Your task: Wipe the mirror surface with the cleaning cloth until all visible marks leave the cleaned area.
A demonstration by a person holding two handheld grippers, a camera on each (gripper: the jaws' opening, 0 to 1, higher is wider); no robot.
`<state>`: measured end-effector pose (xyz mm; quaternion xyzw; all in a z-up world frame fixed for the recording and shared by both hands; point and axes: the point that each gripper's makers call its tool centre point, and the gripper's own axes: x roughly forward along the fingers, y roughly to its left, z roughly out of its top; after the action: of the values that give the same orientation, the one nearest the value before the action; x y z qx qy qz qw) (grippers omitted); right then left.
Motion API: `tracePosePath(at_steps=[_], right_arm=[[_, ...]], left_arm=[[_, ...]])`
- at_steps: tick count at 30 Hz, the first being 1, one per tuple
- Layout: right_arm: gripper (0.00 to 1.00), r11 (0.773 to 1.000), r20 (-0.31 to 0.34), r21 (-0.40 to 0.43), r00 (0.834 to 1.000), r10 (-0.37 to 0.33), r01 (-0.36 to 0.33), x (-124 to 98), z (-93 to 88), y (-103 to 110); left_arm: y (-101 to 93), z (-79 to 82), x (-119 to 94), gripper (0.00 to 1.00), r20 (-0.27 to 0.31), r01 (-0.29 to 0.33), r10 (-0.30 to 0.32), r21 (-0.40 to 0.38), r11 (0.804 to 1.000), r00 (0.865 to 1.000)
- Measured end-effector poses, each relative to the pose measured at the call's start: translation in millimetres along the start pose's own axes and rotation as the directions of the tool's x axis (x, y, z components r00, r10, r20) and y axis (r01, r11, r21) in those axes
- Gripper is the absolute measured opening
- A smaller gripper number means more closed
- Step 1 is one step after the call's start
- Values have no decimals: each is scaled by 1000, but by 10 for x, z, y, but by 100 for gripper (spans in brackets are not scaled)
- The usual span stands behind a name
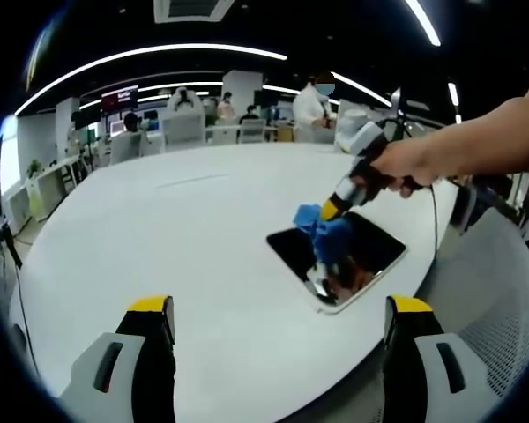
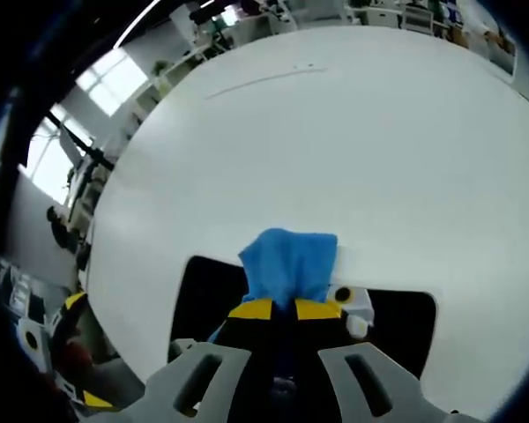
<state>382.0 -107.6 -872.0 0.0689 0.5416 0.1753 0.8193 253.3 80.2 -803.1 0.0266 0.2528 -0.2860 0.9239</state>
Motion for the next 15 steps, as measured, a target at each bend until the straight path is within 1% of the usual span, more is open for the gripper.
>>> tracePosePath(at_steps=[5,15], right_arm=[[1,1000,0,0,1000,1,-1,10,7,-10],[1,1000,6,0,1000,4,-4,-23,-15,12]], left_arm=[[7,14,-2,99,7,-4,4,-4,1000,1000],[13,6,-4,99,2,-7,7,1,1000,1000]])
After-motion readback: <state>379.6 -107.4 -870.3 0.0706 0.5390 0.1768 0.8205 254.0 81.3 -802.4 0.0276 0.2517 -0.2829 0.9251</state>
